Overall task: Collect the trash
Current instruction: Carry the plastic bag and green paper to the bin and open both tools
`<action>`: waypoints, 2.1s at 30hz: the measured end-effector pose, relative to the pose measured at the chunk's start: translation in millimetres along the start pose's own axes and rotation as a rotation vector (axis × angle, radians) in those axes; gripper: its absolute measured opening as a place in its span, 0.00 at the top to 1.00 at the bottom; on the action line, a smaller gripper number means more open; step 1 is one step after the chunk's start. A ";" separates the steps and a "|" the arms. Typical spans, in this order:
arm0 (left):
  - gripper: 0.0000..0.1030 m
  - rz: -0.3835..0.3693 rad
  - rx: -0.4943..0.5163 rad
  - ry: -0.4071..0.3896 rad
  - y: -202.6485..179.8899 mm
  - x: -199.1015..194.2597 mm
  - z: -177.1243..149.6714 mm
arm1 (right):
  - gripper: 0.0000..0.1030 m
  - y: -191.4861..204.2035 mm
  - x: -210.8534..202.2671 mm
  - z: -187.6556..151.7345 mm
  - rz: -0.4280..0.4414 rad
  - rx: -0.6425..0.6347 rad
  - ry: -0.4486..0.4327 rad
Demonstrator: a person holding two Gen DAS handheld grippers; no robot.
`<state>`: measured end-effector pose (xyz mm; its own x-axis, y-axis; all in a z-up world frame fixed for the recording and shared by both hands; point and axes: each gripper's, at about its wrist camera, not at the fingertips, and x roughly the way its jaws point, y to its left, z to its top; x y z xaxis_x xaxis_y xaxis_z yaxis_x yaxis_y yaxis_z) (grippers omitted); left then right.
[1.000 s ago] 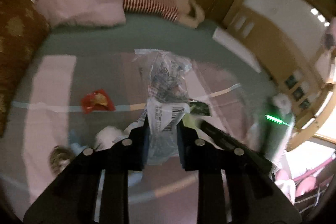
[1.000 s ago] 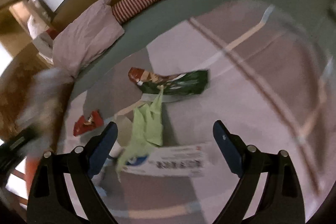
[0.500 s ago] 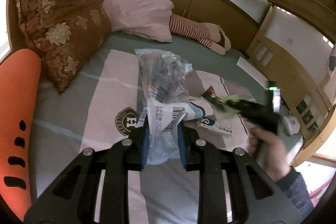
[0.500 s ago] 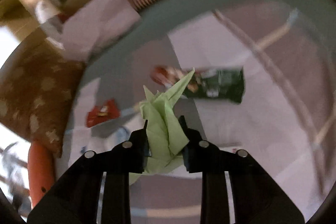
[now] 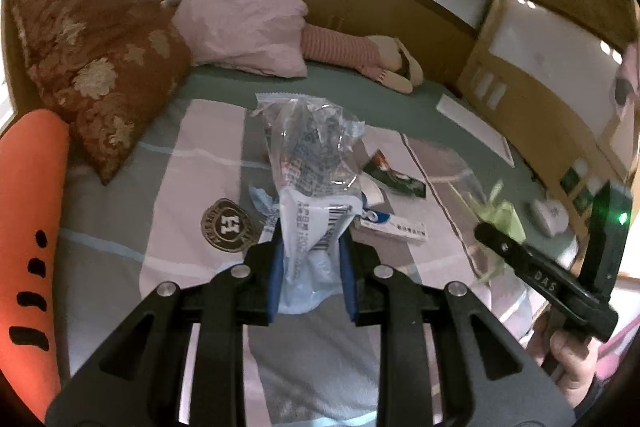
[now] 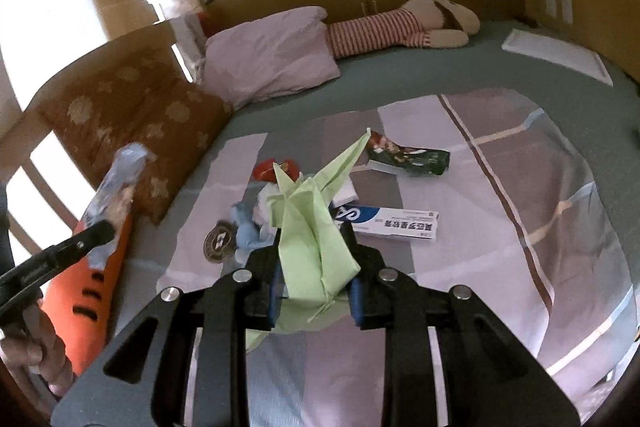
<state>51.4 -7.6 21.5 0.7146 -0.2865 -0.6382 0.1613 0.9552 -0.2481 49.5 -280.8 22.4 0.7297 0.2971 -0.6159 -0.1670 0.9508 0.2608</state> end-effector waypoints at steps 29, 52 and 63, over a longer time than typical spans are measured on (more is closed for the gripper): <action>0.75 0.025 0.117 0.048 -32.8 12.2 -22.4 | 0.74 -1.4 -11.5 0.8 -0.059 -0.036 -0.041; 0.75 -0.660 0.581 0.326 -326.8 -12.1 -135.1 | 0.24 -207.6 -288.2 -155.7 -0.623 0.315 -0.072; 0.03 -0.749 0.627 0.342 -354.6 -15.7 -159.1 | 0.07 -172.3 -346.8 -119.4 -0.555 0.316 -0.431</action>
<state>-125.4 -353.7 3.6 0.0693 -0.7357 -0.6738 0.8806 0.3625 -0.3053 -253.9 -537.3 102.2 0.8560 -0.3379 -0.3913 0.4490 0.8611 0.2385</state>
